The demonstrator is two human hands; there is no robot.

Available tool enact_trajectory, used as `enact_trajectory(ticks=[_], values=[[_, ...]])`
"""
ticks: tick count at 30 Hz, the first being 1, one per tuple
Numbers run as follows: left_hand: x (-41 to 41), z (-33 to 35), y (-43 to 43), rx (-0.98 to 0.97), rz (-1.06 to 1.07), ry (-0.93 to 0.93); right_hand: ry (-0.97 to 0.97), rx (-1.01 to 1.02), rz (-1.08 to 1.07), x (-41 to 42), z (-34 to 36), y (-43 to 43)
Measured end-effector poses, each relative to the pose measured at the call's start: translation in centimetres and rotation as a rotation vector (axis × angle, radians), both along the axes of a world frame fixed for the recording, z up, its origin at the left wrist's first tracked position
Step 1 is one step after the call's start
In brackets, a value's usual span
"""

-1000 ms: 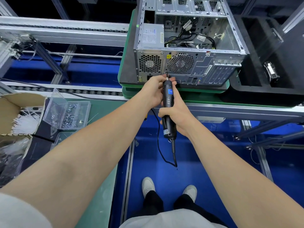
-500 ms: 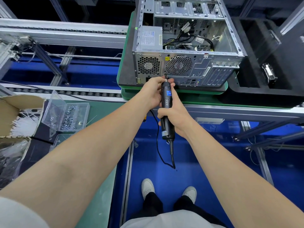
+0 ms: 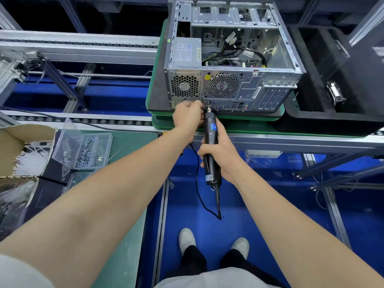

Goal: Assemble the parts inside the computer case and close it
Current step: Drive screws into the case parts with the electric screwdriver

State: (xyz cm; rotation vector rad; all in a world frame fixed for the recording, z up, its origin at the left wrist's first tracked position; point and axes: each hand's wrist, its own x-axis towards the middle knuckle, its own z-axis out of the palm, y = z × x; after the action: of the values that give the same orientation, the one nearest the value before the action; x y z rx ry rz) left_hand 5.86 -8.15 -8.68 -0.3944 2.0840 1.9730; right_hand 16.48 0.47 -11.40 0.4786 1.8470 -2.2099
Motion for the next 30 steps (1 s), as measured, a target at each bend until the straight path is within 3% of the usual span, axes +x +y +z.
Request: enact_trajectory(ticks=[1,3,5,6,8,10,16,21,24,28,30], values=[[0.0,0.3,-0.2,-0.236,0.051,0.273,-0.006,-0.007,-0.005,0.2,0.0,0.1],[-0.5,1.7,-0.5,-0.511,0.076,0.864,-0.002,-0.017,-0.009,0.6,0.0,0.4],[-2.5,3.8,-0.2,-0.692,-0.005,1.215,0.003,-0.021,-0.002,1.0,0.1,0.9],[-3.6,4.9,0.2,-0.799,-0.131,1.240,0.006,-0.019,0.001,1.1,0.2,1.1],[-5.4,6.9,1.0,-0.986,-0.500,1.085,0.017,-0.015,0.003,1.2,0.3,1.5],[-6.6,7.7,1.7,-1.121,-0.693,0.936,0.031,-0.015,0.005,1.3,0.6,1.9],[-7.4,7.1,2.5,-1.164,-0.619,0.869,0.075,-0.001,0.015,1.7,1.3,3.0],[-7.6,9.1,2.7,-1.202,-0.739,0.768,0.087,-0.021,-0.041,2.1,1.7,3.8],[-6.7,9.5,3.7,-1.109,-0.696,0.779,0.115,-0.049,-0.095,2.3,2.1,4.5],[-2.9,7.5,7.1,-0.709,-0.404,1.193,0.129,-0.077,-0.226,2.9,2.7,6.2],[-0.1,6.2,9.8,-0.465,-0.369,1.106,0.156,-0.085,-0.321,3.5,3.2,7.9]])
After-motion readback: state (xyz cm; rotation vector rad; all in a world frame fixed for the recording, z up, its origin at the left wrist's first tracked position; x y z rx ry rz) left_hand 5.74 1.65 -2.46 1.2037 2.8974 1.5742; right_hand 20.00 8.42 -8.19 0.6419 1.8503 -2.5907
